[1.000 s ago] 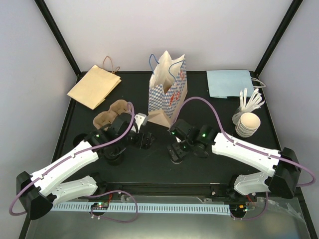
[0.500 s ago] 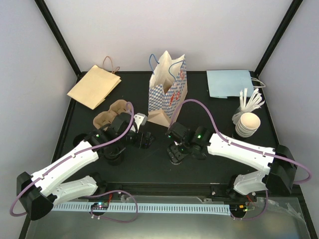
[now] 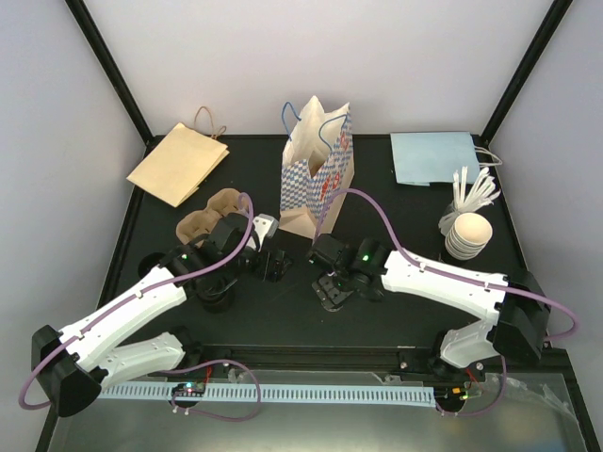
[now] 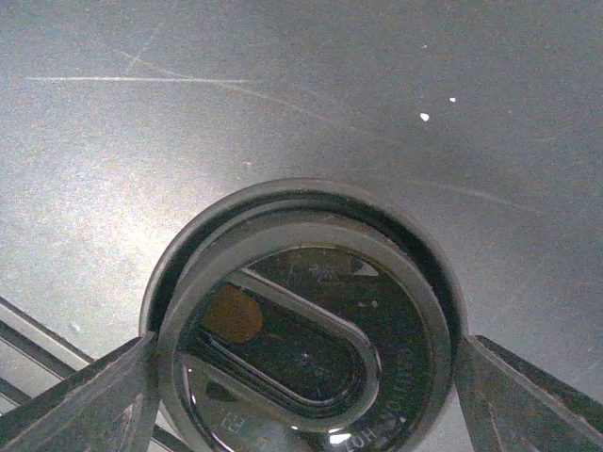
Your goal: Pack the takeout coffee
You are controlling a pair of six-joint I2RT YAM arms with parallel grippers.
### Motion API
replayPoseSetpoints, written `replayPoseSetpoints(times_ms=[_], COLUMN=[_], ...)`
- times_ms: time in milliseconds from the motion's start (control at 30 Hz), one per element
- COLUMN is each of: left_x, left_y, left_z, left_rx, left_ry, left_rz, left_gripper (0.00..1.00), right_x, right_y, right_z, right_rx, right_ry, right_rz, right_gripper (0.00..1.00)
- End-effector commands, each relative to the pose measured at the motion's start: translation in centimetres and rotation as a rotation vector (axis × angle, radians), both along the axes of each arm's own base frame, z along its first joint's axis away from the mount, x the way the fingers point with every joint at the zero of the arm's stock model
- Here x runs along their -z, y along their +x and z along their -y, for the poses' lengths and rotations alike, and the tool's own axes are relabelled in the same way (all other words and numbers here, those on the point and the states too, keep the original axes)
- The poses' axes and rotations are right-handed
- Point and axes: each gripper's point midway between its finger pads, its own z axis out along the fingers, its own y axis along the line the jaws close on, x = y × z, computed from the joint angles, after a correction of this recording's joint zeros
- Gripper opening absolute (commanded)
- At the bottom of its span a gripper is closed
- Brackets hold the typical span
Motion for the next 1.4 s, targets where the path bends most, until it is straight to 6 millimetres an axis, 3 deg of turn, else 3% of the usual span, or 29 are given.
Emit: replayPoseSetpoints(times_ms=[0,333,667,833,1133,1267,1367], left_x=[-0.5,-1.3,-3.3,-5.7,-10.5,-12.0,-11.9], left_y=[0.2,0.3,2.2,4.0,9.2,12.8,16.1], left_z=[-0.5,-1.4,-2.8,-2.9,-1.3,-1.0,-0.8], left_rx=[-0.008,-0.040,-0.150,-0.182,-0.173,-0.206,-0.228], left_ry=[-0.001,0.007,-0.015,-0.044,-0.083,-0.063,-0.040], left_rz=[0.019,0.053,0.117,0.180,0.259,0.279,0.256], left_gripper=[0.88,0.97,0.99,0.99,0.99,0.99,0.98], right_x=[-0.6,-0.3,-3.7,-5.7,-9.5,-11.4,-12.6], right_y=[0.7,1.1,1.9,2.8,5.4,6.0,6.0], right_z=[0.0,0.1,-0.1,0.5,4.1,5.7,6.5], right_rx=[0.014,0.014,0.035,0.074,0.202,0.240,0.245], right_ry=[-0.038,-0.072,0.015,0.051,0.100,0.143,0.162], right_rz=[0.045,0.064,0.142,0.210,0.330,0.385,0.421], right_gripper=[0.87,0.79,0.78,0.76,0.75,0.75,0.75])
